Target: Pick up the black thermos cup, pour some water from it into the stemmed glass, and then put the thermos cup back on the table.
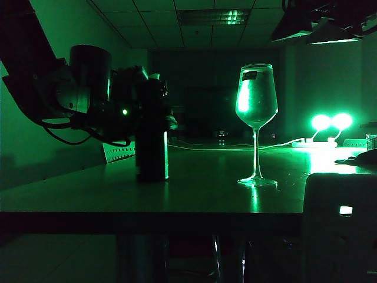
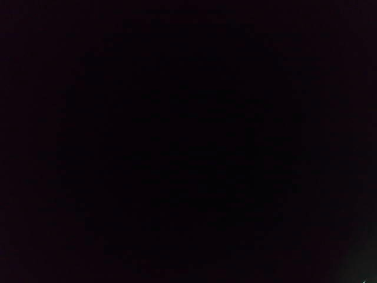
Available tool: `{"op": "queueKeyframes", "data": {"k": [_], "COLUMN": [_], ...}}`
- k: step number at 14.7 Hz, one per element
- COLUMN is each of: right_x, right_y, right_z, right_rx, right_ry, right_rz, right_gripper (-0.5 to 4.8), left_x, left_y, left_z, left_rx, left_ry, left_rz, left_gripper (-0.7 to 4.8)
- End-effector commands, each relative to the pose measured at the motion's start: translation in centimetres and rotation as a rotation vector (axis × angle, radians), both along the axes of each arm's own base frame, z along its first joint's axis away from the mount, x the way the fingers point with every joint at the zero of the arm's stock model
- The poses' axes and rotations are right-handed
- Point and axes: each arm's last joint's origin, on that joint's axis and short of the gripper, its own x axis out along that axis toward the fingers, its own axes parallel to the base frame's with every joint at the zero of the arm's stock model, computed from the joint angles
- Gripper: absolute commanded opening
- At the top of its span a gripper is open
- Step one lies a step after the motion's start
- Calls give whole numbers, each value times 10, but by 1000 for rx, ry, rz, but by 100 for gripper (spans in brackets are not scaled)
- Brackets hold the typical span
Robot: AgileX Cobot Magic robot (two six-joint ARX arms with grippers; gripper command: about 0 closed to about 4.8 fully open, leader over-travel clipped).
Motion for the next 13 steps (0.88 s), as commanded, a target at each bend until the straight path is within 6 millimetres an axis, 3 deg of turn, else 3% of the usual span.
{"op": "queueKeyframes", "data": {"k": [1,6,10,13], "right_x": [0,-3,-21,-36], "right_y": [0,0,-9,-12], "right_z": [4,7,24,35], "right_rx": [2,4,9,13], "right_ry": [-25,-35,-65,-92], "right_rz": [4,4,-20,-24], "right_gripper": [479,479,479,479], "left_x": [0,-8,-26,-37], "left_y": [0,2,7,10], "left_z": [1,27,62,61], "left_rx": [2,9,32,79], "left_ry": [-10,16,87,242], "left_rz": [-17,-65,-121,-167], "left_gripper": [479,479,479,479]}}
